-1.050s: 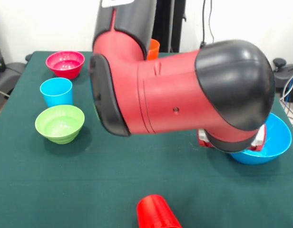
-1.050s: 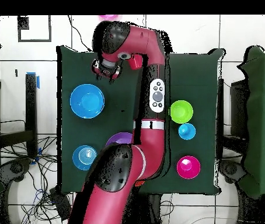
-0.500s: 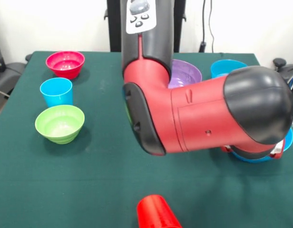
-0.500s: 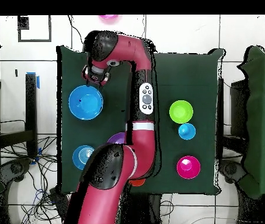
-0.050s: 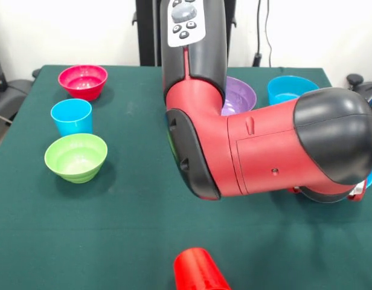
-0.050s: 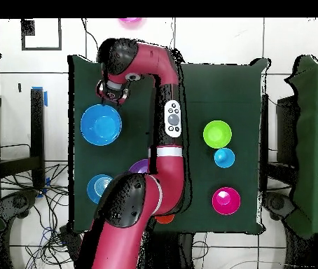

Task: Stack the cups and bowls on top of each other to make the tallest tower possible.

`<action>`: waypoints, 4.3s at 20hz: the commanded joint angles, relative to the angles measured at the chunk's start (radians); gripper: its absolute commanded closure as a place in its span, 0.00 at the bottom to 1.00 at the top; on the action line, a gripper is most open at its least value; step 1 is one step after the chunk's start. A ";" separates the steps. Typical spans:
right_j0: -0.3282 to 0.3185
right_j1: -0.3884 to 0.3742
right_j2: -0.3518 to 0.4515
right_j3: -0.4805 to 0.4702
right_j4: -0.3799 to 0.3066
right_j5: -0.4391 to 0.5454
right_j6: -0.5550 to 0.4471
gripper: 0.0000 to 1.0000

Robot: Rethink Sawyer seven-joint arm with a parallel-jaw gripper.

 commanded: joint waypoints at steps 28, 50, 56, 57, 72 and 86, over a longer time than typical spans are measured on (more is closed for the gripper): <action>-0.024 -0.084 0.179 -0.031 -0.583 -0.244 -0.404 1.00; -0.121 -0.155 0.333 -0.030 -0.726 0.053 -0.674 0.00; -0.137 -0.145 0.478 -0.071 -0.820 0.209 -0.743 0.00; -0.140 -0.150 0.493 -0.070 -0.809 0.236 -0.730 0.00; -0.152 -0.172 0.673 -0.066 -0.731 0.452 -0.310 0.00; -0.199 -0.157 0.379 0.271 -0.277 0.220 0.027 0.00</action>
